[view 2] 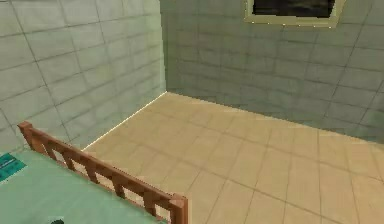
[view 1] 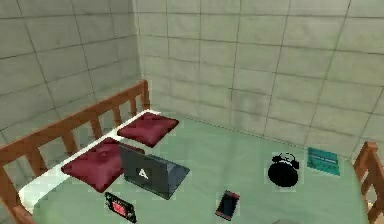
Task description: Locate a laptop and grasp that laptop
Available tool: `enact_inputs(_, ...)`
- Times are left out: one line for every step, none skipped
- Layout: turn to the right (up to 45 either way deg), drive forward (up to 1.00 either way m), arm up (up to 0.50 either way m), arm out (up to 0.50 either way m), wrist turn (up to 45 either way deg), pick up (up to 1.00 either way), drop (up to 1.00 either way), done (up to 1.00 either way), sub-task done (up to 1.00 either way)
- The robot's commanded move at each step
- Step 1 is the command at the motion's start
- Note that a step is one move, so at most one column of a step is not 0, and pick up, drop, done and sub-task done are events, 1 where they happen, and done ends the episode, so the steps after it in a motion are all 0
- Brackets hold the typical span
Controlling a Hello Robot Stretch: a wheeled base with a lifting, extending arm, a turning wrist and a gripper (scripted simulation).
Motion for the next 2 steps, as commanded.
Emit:
enact_inputs(-45.0, 0.0, 0.0, 0.0, 0.0, 0.0, 0.0, 0.0, 0.0)
enact_inputs(-45.0, 0.0, 0.0, 0.0, 0.0, 0.0, 0.0, 0.0, 0.0)
